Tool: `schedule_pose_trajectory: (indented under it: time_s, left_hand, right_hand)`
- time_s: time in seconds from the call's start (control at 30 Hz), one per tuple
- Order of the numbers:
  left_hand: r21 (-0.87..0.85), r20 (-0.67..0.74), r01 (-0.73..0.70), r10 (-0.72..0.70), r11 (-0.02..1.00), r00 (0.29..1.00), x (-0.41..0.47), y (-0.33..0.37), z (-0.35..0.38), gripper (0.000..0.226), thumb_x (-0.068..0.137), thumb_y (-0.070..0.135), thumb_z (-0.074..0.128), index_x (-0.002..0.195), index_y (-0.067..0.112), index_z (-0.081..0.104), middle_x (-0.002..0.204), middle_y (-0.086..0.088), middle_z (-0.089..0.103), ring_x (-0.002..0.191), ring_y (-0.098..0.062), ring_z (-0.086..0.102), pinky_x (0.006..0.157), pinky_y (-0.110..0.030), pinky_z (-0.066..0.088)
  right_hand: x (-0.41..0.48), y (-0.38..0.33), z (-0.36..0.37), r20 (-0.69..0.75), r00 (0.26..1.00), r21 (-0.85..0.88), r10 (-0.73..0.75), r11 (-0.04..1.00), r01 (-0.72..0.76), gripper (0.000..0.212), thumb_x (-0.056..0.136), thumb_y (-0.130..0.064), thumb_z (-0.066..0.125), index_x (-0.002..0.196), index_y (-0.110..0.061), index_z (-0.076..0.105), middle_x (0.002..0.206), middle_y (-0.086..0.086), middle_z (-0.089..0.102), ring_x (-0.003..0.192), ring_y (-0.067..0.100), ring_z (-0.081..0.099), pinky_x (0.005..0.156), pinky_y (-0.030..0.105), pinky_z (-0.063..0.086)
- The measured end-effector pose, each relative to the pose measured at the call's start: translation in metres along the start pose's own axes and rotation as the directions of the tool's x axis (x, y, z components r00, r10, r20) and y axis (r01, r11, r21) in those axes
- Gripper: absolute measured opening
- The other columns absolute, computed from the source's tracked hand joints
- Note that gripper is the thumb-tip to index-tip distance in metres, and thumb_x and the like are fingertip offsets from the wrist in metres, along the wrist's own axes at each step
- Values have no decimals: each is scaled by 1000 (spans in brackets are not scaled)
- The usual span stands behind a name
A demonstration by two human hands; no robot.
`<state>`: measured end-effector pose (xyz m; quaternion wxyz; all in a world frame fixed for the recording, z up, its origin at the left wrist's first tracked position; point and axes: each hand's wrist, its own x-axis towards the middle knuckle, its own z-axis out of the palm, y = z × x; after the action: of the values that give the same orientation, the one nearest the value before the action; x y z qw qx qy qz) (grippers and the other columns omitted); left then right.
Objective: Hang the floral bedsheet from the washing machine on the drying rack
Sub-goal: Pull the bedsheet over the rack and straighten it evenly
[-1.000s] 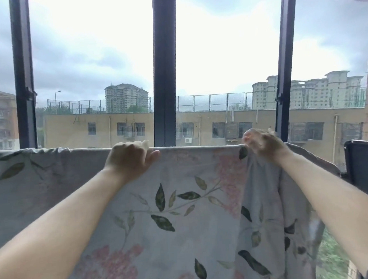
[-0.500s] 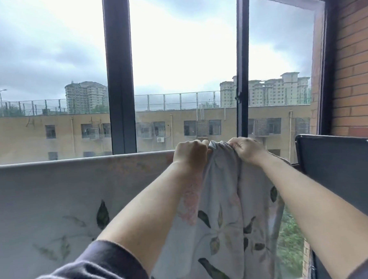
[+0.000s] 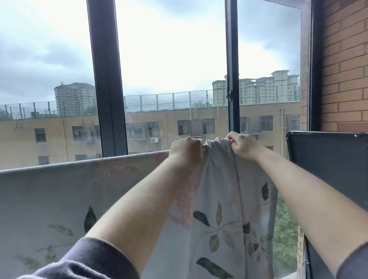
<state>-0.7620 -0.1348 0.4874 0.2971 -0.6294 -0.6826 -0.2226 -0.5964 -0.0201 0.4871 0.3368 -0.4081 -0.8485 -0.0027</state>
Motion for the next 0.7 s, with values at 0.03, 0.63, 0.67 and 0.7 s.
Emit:
schedule_pose_trajectory:
  time_s: [0.03,0.63,0.67,0.7]
  left_hand:
    - [10,-5,10,-10,1000,1000,1,-2,0,32,97,34,36,92,17,63,95,-7,64,92,-29,59,68,-30,35]
    - [100,-80,-58,66,993,995,6,5,19,24,100,28,33,115,20,50,98,-6,68,87,-31,62,64,-33,34]
    - [155,-54,-77,87,985,995,7,4,21,25,100,28,32,117,21,48,99,-5,68,87,-30,62,64,-33,34]
    - [195,-36,-90,99,977,994,7,4,21,25,100,28,31,118,22,47,99,-5,68,87,-30,62,63,-33,33]
  right_hand:
    - [-2,0,1,43,999,-2,-18,1000,18,24,93,-14,41,110,-11,57,112,10,64,103,27,55,74,28,31]
    - [0,37,7,13,999,114,41,993,-42,32,94,-7,45,120,-16,62,121,6,64,116,25,54,93,27,38]
    - [-2,42,8,-13,998,108,66,992,-64,34,93,-6,46,121,-16,62,123,7,64,117,25,54,93,27,39]
    - [-2,45,7,-53,994,110,93,990,-87,33,93,-6,46,119,-16,64,121,8,65,115,26,56,91,27,40]
